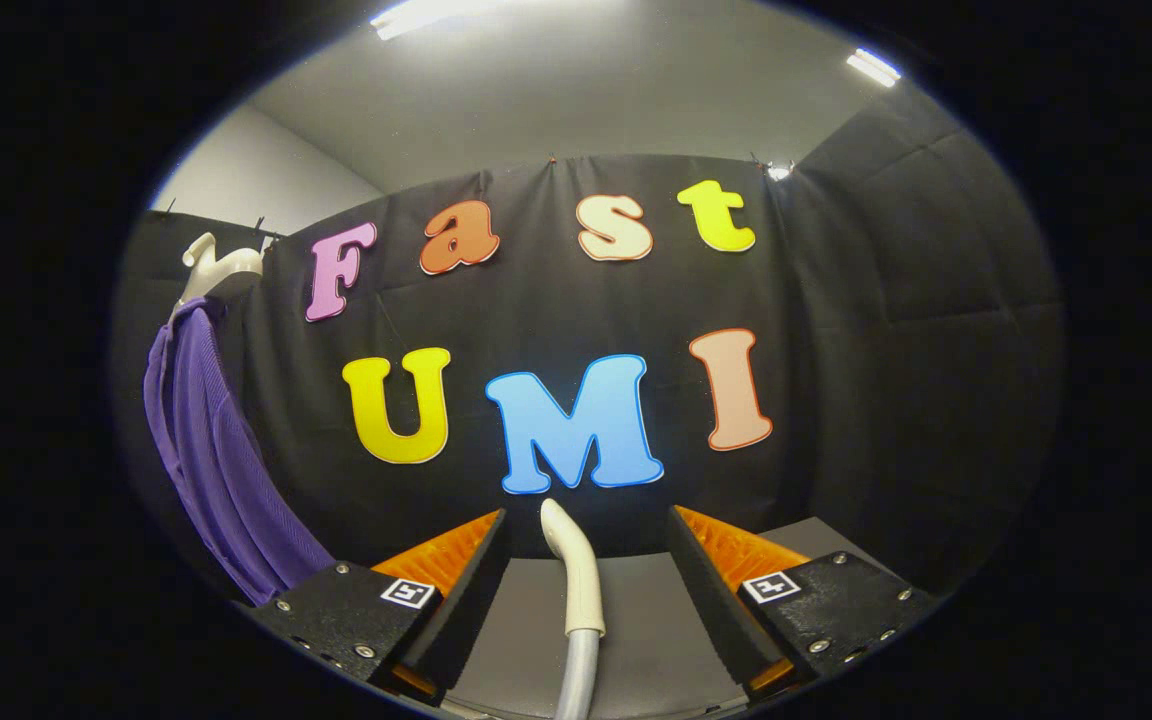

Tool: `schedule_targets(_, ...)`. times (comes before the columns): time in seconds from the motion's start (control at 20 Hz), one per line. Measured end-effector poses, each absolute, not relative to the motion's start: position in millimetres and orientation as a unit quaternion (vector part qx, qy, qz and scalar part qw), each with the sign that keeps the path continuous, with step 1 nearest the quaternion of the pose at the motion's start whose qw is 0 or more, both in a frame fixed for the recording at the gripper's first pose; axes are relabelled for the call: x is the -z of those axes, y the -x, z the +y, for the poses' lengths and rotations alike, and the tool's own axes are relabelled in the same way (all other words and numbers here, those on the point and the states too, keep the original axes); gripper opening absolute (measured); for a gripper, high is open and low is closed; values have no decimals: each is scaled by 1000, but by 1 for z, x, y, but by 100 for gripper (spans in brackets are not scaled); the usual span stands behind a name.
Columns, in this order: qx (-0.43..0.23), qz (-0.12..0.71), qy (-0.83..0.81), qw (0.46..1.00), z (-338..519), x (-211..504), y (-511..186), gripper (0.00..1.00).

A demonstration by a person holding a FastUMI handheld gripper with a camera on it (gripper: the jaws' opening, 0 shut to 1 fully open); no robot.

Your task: Iron the clothes twice with a garment steamer, once on the left side and once on the right side.

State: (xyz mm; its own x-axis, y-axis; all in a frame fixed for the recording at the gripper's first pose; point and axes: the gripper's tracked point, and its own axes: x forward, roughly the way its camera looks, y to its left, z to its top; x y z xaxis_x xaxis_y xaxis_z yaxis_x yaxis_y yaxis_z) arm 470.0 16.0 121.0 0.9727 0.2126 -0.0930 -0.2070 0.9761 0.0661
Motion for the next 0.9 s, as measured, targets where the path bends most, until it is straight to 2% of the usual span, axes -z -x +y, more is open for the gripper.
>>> schedule_targets(0.5,-199,212,-173,941,31,-44,-532,95)
schedule_targets(0.9,-221,312,-262,886,37,8,-565,94)
